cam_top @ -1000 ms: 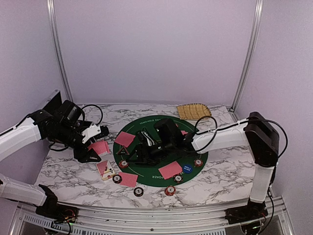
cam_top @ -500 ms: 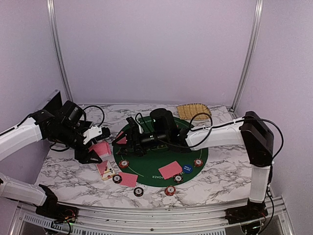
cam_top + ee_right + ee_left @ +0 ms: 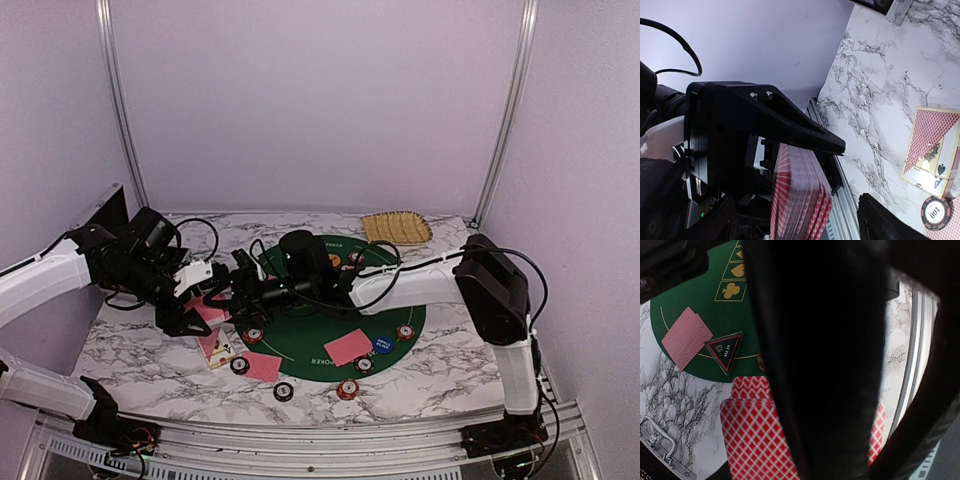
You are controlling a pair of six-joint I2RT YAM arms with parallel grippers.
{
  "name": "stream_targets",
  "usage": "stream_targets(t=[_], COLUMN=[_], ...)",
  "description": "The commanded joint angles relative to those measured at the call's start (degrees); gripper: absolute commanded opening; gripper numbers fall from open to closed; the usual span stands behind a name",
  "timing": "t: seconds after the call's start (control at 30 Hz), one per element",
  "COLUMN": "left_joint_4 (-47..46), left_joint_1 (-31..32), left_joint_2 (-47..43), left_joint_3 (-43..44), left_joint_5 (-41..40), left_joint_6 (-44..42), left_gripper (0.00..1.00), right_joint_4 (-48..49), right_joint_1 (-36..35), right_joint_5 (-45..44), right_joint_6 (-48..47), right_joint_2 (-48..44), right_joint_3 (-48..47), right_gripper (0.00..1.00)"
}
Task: Distribute texas hold em gaming equipment
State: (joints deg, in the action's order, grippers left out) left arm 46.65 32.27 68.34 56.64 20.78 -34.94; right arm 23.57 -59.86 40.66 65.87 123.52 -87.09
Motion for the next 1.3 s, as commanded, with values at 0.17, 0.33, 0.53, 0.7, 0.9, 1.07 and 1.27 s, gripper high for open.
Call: stream_targets(t=[0.17,0.33,0.53,0.7,0.9,1.07,1.27], left_joint_4=[-0.1,-0.1,0.0,0.0,0.0,0.1,0.0], left_joint_1=[0.2,0.3,0.3,0.3,0.3,0.3,0.4], left_joint_2=[0.3,0.4,-0.2,-0.3,-0.1,0.0,0.2], left_joint_3=[3.1,3.0,2.7,1.9,1.8,1.5,0.8], left_joint_5=[0.8,0.9,0.4,0.1,-0.2,-0.7,-2.1], left_joint_6=[-0.1,-0.2,-0.6,-0.9,-0.9,-0.8,-0.7], left_gripper=[0.0,0.0,0.0,0.0,0.0,0.0,0.0], right_joint_4=[1.0,-0.8,-5.7,-6.8,-5.3,-4.1,-1.3], right_joint_1=[-1.3,-1.2,0.2,1.5,2.6,2.8,3.0], right_joint_5=[0.9,-0.1,-2.4,-2.8,-2.7,-2.3,-1.7], right_joint_6=[3.7,4.0,1.8,0.3,0.0,0.2,1.3], right_joint_2=[6.0,8.2,6.8,3.4,0.4,-1.2,-3.3], right_joint_3=[-6.8,-10.2,-9.4,-4.5,0.2,1.6,3.6], right_gripper=[0.78,0.75,0.71,0.67,0.61,0.56,0.44])
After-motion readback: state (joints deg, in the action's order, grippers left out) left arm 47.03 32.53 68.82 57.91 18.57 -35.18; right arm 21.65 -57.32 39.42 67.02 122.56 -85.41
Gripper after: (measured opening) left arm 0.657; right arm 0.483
